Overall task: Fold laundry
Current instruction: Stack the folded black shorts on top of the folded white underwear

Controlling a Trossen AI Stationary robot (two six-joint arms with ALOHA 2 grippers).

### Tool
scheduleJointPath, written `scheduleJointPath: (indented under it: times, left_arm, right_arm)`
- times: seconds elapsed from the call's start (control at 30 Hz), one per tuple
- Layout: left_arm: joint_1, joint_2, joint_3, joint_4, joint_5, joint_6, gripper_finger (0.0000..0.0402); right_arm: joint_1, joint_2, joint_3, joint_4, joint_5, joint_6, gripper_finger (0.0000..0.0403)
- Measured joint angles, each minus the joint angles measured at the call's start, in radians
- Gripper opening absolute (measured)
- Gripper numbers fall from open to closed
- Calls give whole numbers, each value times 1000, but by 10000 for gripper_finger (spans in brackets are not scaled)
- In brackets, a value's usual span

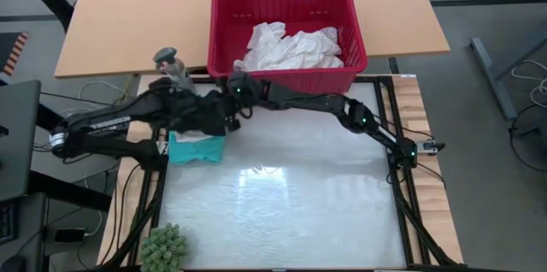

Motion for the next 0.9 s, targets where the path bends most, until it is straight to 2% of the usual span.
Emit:
scheduleJointPath:
  times: [0.23, 0.5, 0.63, 0.73, 0.9]
  left_arm:
    - [-177, -77, -27, -71, 140, -295, 16]
    - [-361, -58, -200, -6, 411, -387, 16]
    - [-446, -51, -230, 20, 424, -493, 16]
    - [-484, -55, -227, 28, 417, -558, 16]
    - [-531, -53, -207, 35, 512, -614, 16]
  right_arm:
    - [58, 1, 0, -32, -45, 118, 56]
    - [120, 22, -1, -62, -77, 163, 96]
    - [140, 21, 0, -97, -111, 191, 119]
    - [149, 21, 0, -135, -194, 242, 142]
    - [152, 19, 0, -214, -241, 268, 185]
